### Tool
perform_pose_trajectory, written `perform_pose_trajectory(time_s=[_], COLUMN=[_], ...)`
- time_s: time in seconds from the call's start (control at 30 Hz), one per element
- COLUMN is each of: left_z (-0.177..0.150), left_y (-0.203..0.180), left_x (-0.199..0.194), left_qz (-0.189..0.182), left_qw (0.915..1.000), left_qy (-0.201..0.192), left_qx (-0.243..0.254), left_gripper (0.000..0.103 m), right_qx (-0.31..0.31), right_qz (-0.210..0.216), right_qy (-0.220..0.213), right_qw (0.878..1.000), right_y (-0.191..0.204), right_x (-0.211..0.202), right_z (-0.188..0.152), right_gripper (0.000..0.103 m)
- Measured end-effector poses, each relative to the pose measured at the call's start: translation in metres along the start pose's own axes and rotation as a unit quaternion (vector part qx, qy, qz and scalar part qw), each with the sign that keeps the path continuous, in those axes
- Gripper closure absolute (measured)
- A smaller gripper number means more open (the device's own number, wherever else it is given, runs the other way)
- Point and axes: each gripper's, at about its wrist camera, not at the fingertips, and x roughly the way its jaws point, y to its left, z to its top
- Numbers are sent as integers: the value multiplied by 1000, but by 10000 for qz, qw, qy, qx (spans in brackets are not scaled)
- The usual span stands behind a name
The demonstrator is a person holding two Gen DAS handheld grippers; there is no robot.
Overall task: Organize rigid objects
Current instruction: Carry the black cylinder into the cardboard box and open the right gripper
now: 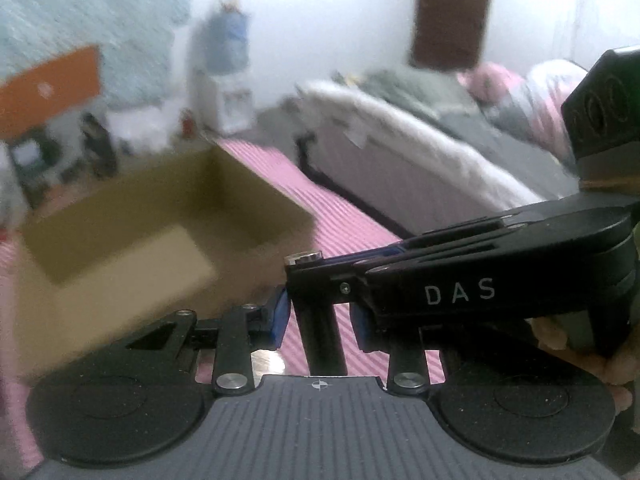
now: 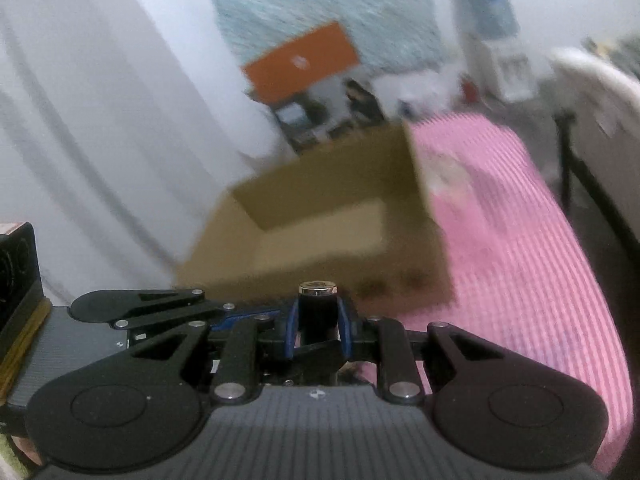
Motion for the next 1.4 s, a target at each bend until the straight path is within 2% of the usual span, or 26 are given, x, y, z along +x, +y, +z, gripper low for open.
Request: perform_pose_trajectory(time_s=[0.07, 0.17, 0.33, 0.5, 0.63, 0.83, 0.93, 1.03, 1.13, 1.2, 1.4], left_z=[9, 24, 43, 43, 38, 27, 26, 27, 30, 31, 34], left_y=[15, 46, 114, 170, 196, 211, 214, 214, 212, 211, 201], left_x=[-17, -32, -10, 41, 71, 85, 87, 84, 77, 71, 39], left_qz=[250, 558, 951, 1101, 1212, 1427, 1358, 1401, 1478, 1482, 1596], left_qw=[9995, 9973, 9910, 9825, 9769, 9707, 9711, 9712, 9731, 9743, 9749], left_qy=[-157, -286, 5, 598, 958, 1248, 1237, 1172, 996, 863, 396], left_qx=[-111, -374, -943, -1380, -1479, -1477, -1527, -1529, -1462, -1459, -1503], left_gripper=[71, 71, 71, 71, 71, 70, 69, 66, 60, 54, 47], right_qx=[-249, -508, -516, -330, 4, 220, 268, 369, 321, 362, 478], right_qz=[260, 654, 1133, 1072, 1056, 1033, 969, 913, 865, 889, 908], right_qy=[-56, 37, 677, 1498, 2101, 2718, 2891, 2941, 2753, 2596, 2088], right_qw=[9993, 9966, 9899, 9823, 9720, 9565, 9520, 9507, 9569, 9609, 9726], right_y=[19, 46, 71, 72, 58, 44, 41, 40, 42, 41, 36], right_x=[0, 20, 93, 190, 246, 300, 318, 335, 341, 334, 301], right_z=[19, 51, 103, 129, 135, 134, 132, 130, 134, 138, 149], right_gripper=[79, 80, 80, 80, 80, 80, 80, 79, 79, 79, 78])
